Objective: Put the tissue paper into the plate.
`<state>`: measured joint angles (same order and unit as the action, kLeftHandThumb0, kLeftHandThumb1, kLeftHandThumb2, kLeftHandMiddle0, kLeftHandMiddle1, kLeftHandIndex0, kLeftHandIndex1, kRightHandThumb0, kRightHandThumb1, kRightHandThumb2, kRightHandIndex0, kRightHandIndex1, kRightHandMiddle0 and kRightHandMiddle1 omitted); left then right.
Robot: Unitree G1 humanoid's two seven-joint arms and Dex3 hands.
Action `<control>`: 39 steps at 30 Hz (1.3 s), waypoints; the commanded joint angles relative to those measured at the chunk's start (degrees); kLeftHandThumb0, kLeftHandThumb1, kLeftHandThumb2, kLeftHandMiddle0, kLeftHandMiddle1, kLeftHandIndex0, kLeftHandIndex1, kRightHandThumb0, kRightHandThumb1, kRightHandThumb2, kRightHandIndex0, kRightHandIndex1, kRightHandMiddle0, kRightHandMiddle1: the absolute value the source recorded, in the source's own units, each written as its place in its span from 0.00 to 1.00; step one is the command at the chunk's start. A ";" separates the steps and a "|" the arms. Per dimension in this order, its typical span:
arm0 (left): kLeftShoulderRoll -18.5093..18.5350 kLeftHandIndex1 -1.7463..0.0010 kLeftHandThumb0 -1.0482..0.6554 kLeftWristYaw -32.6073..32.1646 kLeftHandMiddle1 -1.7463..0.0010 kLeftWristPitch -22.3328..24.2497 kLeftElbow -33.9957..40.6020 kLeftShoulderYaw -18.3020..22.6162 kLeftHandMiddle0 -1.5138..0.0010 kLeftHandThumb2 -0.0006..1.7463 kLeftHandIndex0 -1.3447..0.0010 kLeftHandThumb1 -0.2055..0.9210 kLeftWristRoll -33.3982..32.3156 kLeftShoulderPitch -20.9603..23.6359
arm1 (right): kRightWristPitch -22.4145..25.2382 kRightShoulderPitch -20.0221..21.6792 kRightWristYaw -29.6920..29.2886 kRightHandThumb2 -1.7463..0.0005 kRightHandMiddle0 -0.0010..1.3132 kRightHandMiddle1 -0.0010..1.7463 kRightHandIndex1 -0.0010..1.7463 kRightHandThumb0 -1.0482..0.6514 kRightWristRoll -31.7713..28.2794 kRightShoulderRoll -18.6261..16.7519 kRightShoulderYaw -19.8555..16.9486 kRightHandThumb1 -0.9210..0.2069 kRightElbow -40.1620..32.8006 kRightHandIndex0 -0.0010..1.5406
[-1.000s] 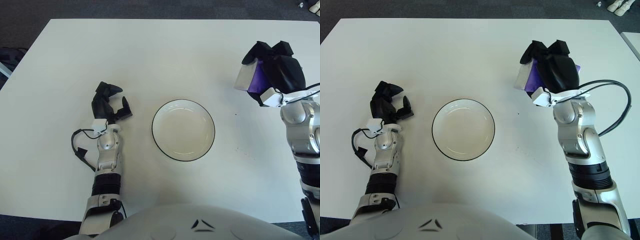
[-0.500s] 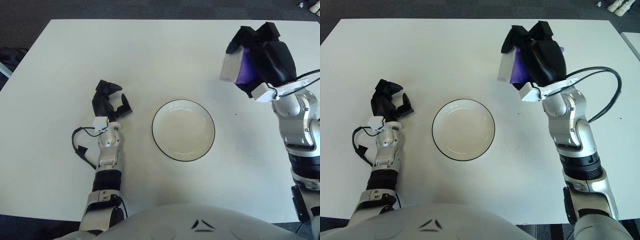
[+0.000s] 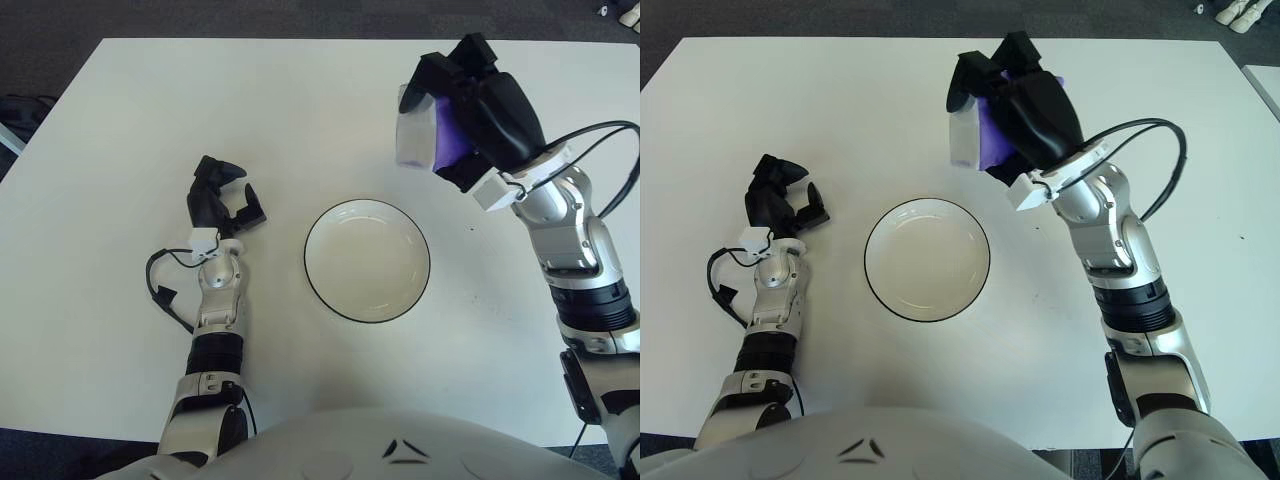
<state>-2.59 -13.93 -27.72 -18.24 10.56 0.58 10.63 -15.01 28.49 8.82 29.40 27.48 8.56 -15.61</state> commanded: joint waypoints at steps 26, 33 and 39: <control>-0.77 0.00 0.61 -1.10 0.00 -0.65 -1.74 -0.81 0.60 0.85 0.55 0.34 1.59 -4.12 | 15.46 -3.54 26.87 0.00 0.52 1.00 0.98 0.62 -19.23 -2.44 7.88 0.88 -9.62 0.59; -1.03 0.01 0.61 -0.26 0.00 1.58 -0.12 -0.81 0.59 0.86 0.54 0.32 0.15 -4.47 | 18.05 -3.83 31.16 0.00 0.52 1.00 0.97 0.62 -20.72 -1.28 8.39 0.88 -9.95 0.60; -1.43 0.02 0.61 0.15 0.00 2.40 1.13 -0.68 0.61 0.86 0.52 0.32 -0.63 -4.92 | 17.29 -4.45 33.06 0.00 0.52 1.00 0.96 0.62 -20.26 -0.30 9.52 0.89 -9.52 0.61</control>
<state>-3.44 -14.03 -27.18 -15.51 9.98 0.45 9.14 2.88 25.11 40.98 9.81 26.58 17.31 -24.60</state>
